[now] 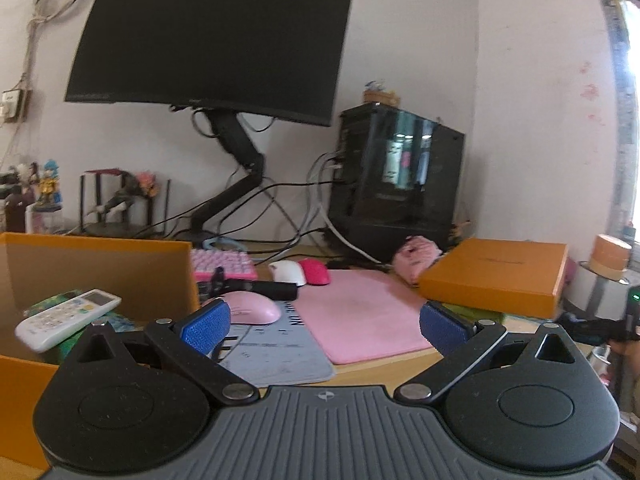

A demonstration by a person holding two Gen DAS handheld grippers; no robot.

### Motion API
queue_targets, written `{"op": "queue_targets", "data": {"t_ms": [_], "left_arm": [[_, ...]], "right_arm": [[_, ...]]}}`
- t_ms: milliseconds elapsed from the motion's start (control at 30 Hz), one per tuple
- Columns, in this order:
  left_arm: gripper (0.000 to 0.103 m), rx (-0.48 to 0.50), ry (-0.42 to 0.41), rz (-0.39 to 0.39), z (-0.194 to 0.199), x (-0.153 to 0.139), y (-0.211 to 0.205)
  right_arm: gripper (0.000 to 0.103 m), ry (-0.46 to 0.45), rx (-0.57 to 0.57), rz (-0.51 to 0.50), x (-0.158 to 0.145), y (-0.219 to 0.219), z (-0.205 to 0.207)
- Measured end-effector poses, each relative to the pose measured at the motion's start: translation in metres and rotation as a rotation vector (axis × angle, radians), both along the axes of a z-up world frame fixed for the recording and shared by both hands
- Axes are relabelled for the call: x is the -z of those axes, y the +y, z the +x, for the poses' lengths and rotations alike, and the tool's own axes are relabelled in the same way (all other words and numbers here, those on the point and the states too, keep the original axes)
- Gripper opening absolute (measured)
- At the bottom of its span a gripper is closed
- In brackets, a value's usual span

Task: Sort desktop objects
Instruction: 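Lift the hair dryer with the right gripper and pull it back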

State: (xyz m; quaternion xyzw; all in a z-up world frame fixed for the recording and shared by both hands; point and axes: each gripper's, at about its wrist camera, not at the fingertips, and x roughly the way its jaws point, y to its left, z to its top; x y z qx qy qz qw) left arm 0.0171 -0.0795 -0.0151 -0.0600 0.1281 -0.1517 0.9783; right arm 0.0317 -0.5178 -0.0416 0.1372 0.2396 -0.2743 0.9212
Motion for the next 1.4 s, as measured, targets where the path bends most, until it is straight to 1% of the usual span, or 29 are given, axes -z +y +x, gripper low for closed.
{"op": "queue_targets", "data": {"t_ms": [133, 633, 1100, 1400], "left_arm": [[0.103, -0.029, 0.014, -0.008, 0.003, -0.003, 0.004], [0.103, -0.008, 0.001, -0.002, -0.002, -0.006, 0.002], [0.103, -0.039, -0.017, 0.004, 0.0, -0.009, 0.009], [0.103, -0.096, -0.038, 0.002, -0.002, -0.014, 0.031]], "right_arm": [[0.046, -0.02, -0.006, 0.005, 0.002, -0.006, -0.008], [0.046, -0.096, -0.024, 0.014, 0.015, -0.044, -0.037], [0.046, -0.218, -0.159, -0.024, -0.028, -0.006, -0.044], [0.046, -0.297, -0.347, -0.067, -0.068, 0.052, -0.038]]}}
